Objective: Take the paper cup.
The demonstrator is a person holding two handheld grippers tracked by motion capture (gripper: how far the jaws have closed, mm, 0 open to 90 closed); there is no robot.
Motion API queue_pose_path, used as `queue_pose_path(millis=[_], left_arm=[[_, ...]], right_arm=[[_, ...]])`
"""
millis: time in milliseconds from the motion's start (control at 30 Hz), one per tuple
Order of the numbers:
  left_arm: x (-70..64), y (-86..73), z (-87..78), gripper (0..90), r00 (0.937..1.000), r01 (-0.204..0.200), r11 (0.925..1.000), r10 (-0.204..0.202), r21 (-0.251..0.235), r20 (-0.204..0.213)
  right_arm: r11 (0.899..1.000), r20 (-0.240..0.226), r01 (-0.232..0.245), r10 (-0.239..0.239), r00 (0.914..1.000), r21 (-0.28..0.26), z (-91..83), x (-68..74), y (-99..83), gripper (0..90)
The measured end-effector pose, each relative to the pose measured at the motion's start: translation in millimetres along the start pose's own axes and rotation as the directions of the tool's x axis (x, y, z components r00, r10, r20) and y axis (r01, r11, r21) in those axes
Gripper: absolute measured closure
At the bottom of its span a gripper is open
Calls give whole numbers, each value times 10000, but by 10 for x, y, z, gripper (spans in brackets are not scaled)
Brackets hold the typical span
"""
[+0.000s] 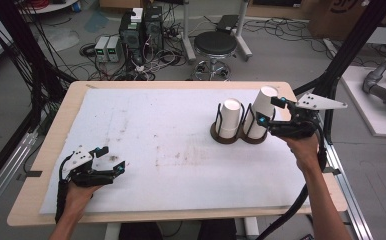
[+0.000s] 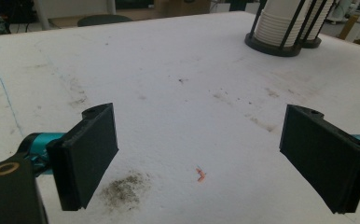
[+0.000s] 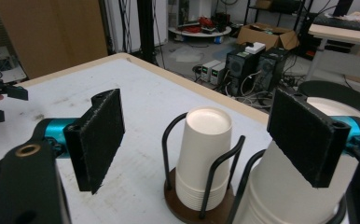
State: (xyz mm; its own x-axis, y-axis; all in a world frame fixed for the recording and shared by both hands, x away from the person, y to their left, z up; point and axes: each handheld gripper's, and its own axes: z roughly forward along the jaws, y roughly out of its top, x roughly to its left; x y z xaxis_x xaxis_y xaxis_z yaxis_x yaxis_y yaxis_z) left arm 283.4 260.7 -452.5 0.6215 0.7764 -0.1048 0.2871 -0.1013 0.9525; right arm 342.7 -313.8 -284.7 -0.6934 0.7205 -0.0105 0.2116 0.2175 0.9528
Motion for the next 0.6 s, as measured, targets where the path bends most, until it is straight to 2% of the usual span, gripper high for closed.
queue_pose_path(millis=[167,233,600], left_arm=[[1,1,1,111,10000,-48,10000,48,7,8],[1,1,1,111,10000,-46,10000,46,19,9],[0,2,1,111,10000,-65,10000,65,44,-3]], right_arm=[[9995,50,136,-137,9999,281,0,-86,107,193],[9994,-47,-2,4,10000,346,9,-136,151,193],[9961,112,57,-67,9999,885,42,-326,399,194]])
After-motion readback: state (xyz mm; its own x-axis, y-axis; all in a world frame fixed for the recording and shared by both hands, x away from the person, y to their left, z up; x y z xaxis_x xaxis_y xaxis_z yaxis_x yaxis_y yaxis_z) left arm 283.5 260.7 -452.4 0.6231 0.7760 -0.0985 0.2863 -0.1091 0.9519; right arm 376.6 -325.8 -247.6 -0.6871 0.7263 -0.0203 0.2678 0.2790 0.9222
